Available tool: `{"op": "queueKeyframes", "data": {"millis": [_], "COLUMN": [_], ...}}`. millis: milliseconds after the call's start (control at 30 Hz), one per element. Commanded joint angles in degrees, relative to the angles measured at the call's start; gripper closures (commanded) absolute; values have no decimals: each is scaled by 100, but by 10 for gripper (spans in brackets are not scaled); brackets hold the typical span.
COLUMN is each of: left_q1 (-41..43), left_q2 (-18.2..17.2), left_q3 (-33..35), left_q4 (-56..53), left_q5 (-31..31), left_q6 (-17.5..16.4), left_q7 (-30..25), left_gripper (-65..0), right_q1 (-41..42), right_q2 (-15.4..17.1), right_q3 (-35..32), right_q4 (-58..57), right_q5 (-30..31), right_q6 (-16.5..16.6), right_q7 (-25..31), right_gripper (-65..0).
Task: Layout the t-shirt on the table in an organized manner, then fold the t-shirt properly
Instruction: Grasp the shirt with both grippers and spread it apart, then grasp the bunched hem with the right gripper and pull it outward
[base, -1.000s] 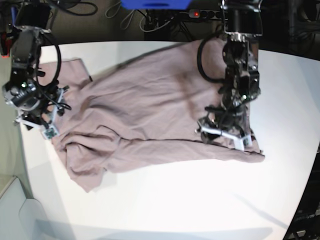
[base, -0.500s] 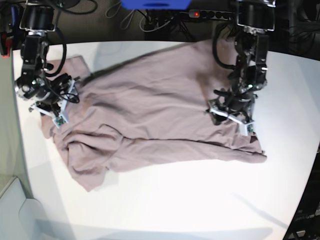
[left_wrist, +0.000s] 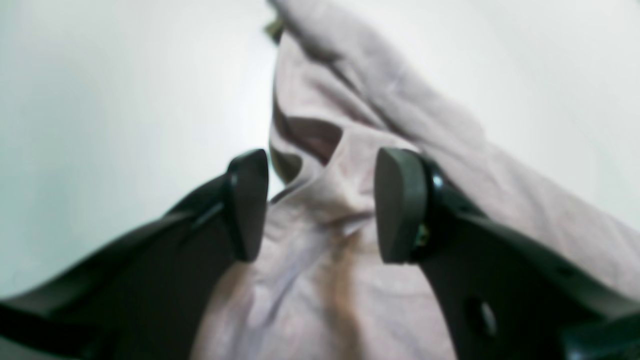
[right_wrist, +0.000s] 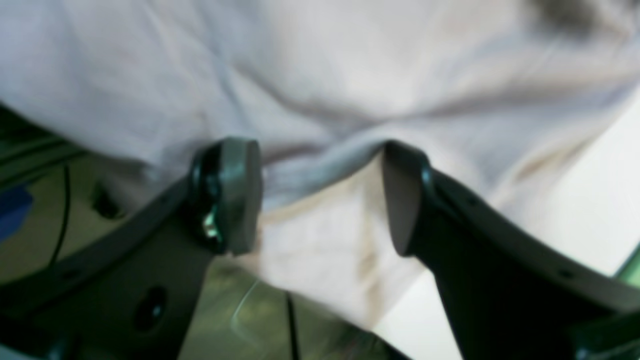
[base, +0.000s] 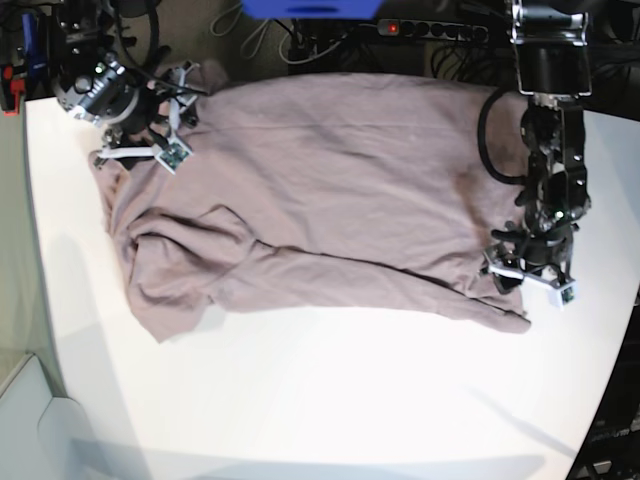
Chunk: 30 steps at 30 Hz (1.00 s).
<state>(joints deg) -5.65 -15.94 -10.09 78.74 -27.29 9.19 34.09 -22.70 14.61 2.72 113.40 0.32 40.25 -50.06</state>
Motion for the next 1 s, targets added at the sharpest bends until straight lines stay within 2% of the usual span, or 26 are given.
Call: {"op": "queueKeyframes", "data": {"millis": [0,233,333,533,633,767,967], "left_q1": [-160,-143,77,649,930,1150,1211], "left_q2": [-107,-80,131,447,491,465,430], "left_q3": [-33,11,11,20,20,20,11], "left_q4": [86,359,579,1080,1062,992,816], "left_q5": [-18,-45,-45,-45,-45,-36,-1], "left_q6": [0,0,0,0,0,0,0], "left_q7": [-90,-72,-72,-64,-72,-90,-99], "left_gripper": [-333,-333,-333,-333,-333,-333,-333], "right_q1": [24,472,912,1993,2389,2591,2591], "right_q2": [82,82,73,64,3,-33,-138], "right_q3": [22,392,392,348,348,348,339], "right_q4": [163,145,-66,-1314,-2026,-2562,-2729], "right_q5": [-36,-36,-36,-36,-36,-36,-36], "right_q6": [-25,-25,-25,-25,-25,-25,-25], "right_q7": [52,52,79,88,105,466,729], "right_gripper": [-390,-390,-390,-389,-388,-388,-381]}}
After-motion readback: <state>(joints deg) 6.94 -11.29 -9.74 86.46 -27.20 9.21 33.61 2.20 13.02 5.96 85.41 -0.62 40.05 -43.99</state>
